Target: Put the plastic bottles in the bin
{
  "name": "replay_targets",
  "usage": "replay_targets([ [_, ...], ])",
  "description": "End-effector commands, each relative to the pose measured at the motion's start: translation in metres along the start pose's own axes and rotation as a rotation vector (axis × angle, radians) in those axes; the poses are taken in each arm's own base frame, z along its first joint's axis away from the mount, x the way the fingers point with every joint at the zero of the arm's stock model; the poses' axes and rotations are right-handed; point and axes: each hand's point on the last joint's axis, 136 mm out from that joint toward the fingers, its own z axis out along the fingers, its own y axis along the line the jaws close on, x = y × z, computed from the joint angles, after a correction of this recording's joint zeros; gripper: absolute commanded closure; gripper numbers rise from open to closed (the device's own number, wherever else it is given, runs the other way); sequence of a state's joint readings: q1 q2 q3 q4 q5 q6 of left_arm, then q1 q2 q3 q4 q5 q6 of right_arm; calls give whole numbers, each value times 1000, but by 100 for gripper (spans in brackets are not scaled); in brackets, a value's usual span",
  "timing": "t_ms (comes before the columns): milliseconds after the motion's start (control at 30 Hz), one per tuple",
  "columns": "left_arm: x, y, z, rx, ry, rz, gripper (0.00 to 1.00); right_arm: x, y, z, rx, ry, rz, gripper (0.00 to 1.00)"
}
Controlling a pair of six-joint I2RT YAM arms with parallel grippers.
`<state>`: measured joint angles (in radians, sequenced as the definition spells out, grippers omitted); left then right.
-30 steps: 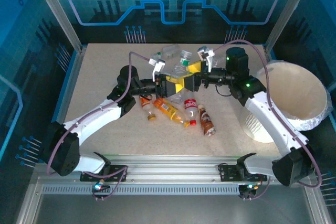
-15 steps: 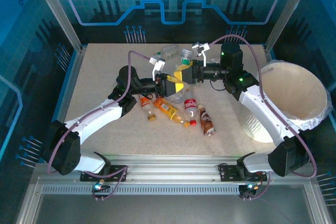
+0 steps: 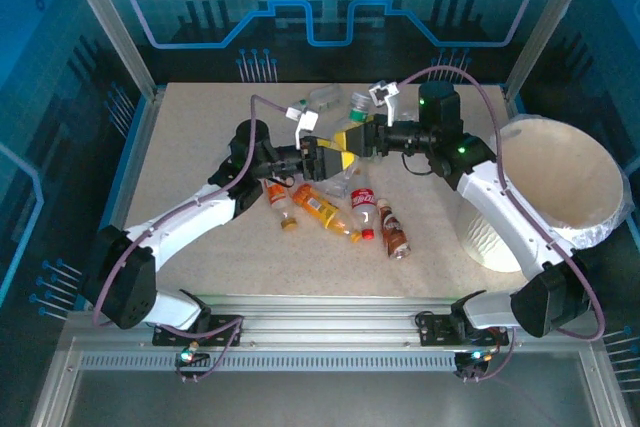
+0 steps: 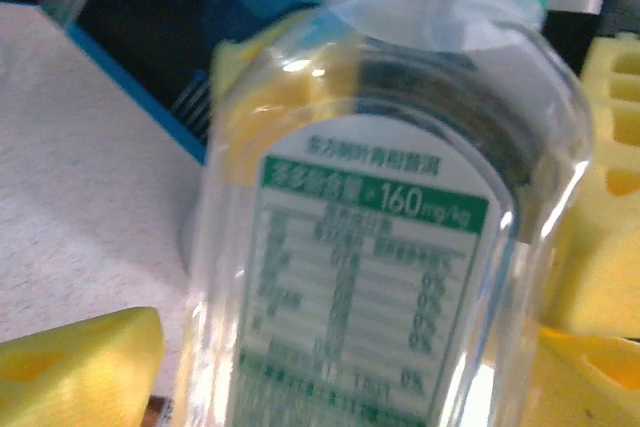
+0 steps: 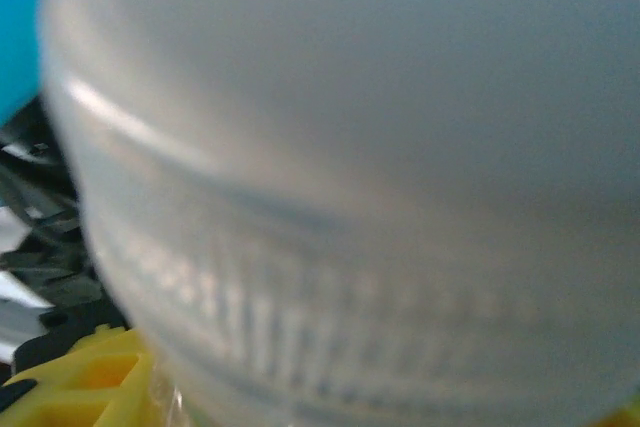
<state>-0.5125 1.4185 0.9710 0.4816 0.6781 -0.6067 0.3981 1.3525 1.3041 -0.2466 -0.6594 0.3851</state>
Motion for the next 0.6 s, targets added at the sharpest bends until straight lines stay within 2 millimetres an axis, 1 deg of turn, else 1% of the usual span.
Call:
replay_targets([
  [0, -2, 28, -9, -187, -19, 31, 3, -7, -16, -18, 156, -20, -11, 70],
  [33, -1, 30, -12, -208, -18, 36, 1, -8, -22, -21, 190, -24, -10, 71],
  [167, 1, 44, -24, -316, -35, 46, 1, -9, -45, -38, 359, -31, -22, 72],
  [300, 1, 61, -41, -440, -84, 52, 1, -16, -55, -62, 498, -48, -66, 72],
  [433, -3, 76, -65, -578, -163, 67, 1, -27, -57, -100, 670, -76, -132, 72],
  [567, -5, 90, -89, -701, -230, 83, 1, -38, -48, -147, 835, -125, -210, 72],
])
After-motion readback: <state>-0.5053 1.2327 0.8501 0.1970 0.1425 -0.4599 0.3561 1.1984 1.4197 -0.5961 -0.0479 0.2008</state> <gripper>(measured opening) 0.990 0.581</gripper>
